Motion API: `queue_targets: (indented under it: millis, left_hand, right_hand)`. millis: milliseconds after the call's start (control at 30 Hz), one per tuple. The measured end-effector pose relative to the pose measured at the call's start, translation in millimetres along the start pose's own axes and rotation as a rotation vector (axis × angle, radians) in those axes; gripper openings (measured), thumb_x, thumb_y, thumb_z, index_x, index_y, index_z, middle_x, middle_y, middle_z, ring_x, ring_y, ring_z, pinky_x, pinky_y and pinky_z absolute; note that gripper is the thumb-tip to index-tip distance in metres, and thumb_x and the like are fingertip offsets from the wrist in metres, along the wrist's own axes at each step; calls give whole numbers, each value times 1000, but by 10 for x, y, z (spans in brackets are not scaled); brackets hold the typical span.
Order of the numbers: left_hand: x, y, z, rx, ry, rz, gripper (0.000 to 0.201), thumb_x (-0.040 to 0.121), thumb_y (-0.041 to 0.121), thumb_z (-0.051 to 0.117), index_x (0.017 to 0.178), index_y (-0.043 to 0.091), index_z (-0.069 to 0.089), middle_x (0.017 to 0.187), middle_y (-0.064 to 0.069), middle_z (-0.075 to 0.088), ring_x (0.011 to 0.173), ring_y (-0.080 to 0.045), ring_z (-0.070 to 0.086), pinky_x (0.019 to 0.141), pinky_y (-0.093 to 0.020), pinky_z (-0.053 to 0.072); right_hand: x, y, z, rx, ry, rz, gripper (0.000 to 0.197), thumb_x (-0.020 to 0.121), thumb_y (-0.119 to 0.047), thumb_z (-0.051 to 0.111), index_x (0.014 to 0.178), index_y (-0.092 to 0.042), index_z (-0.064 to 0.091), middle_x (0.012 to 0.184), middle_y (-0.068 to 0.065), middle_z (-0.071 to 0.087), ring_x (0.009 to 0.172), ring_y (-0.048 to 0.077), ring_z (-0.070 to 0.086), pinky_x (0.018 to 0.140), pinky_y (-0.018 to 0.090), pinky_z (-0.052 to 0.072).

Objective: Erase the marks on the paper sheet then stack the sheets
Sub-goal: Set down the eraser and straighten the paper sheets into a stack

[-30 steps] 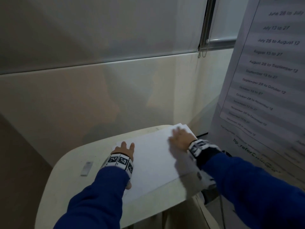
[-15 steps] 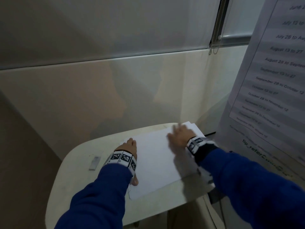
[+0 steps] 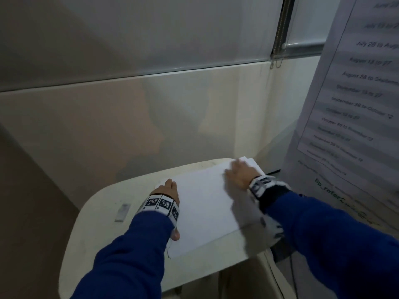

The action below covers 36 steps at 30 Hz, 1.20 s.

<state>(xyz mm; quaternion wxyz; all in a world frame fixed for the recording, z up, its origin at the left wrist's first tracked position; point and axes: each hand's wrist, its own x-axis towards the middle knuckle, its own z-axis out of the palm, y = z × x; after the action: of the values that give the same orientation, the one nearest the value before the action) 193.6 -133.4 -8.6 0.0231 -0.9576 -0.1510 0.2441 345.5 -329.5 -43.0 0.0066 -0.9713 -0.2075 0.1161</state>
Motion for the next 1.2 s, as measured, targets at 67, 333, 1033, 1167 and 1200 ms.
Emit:
queue_targets:
  millis: [67,333,1033,1167,1200]
  left_hand:
    - [-15,13,9,12,6,-1,81,100,13,54,159,4,-2,167,-9,-7,152,-28,15,121,-40,24]
    - [46,105,-7,16,2,-54,91,95,18,64,158,2,-1,166,-12,-4,148,-32,24,118,-42,31]
    - [-93,-129,43,16,-91,-13,156,55,50,94,157,8,-16,164,-4,-21,154,-25,7,122,-41,24]
    - [-144,-66,-33,73,-72,-15,147,61,50,91,157,5,-11,165,-9,-17,153,-29,11,121,-42,27]
    - [-145,-40,-66,69,-61,-16,139,67,45,89,158,4,-8,166,-10,-15,153,-30,12,120,-42,27]
  right_hand:
    - [-28,294,-65,51,-55,192,65,103,-49,24,153,-7,23,162,18,14,148,34,16,119,47,20]
    - [-718,-713,255,-58,-172,-547,59,103,-50,20,157,-27,13,166,2,-2,152,25,-2,121,54,6]
    - [-382,-306,1,-14,-50,11,64,102,-42,33,153,-5,20,162,16,10,148,32,14,118,47,19]
    - [-426,-714,-15,-57,-63,-345,60,104,-39,36,154,-11,20,164,11,6,148,29,14,115,50,21]
    - [-500,-912,18,-81,-106,-452,58,104,-39,35,155,-15,20,164,10,6,148,28,14,116,50,20]
